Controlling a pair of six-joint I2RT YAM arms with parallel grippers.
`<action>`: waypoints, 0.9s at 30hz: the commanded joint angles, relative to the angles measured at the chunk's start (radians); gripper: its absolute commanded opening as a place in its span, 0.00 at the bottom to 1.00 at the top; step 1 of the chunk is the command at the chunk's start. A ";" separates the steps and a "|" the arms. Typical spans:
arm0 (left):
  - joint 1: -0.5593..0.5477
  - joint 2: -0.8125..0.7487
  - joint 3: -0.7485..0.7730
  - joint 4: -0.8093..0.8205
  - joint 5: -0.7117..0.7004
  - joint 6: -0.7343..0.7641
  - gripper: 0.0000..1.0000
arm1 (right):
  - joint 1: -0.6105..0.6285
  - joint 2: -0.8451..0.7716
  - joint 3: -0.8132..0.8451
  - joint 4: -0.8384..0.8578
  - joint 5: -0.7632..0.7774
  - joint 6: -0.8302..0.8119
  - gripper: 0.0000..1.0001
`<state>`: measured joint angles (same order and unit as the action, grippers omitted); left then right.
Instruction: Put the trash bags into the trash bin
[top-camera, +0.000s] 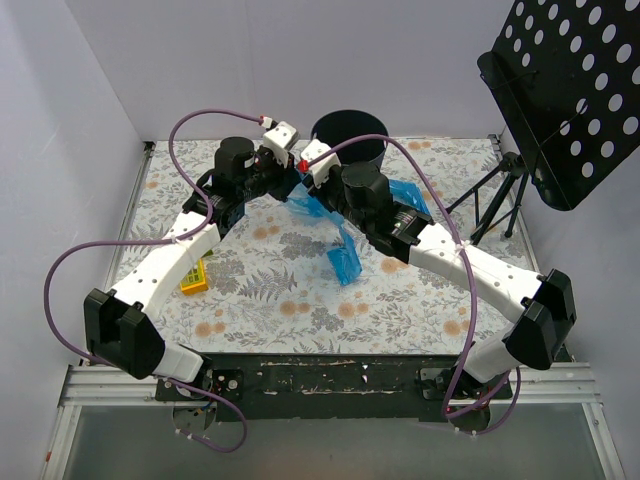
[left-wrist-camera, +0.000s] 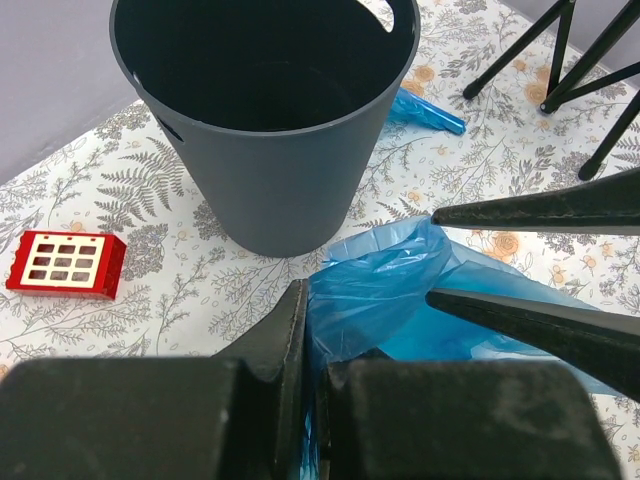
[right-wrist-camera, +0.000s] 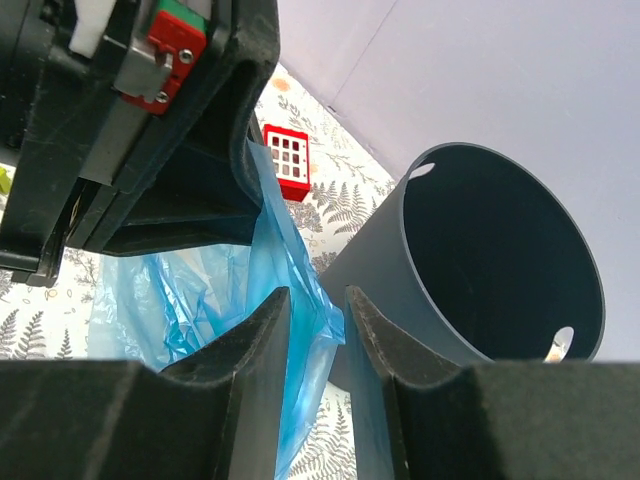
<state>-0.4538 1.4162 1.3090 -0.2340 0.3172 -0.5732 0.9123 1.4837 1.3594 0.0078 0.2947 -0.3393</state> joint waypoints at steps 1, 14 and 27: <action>-0.003 -0.051 0.010 0.012 -0.012 -0.005 0.00 | 0.003 -0.031 0.018 0.067 0.041 0.020 0.36; -0.003 -0.054 0.010 0.021 -0.089 -0.027 0.00 | 0.003 -0.014 0.053 -0.052 -0.106 0.109 0.42; -0.003 -0.069 -0.014 0.018 -0.138 -0.044 0.00 | -0.033 -0.013 0.035 -0.019 -0.065 0.072 0.01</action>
<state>-0.4538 1.4063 1.3087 -0.2325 0.2264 -0.6140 0.9081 1.4841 1.3781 -0.0574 0.2222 -0.2466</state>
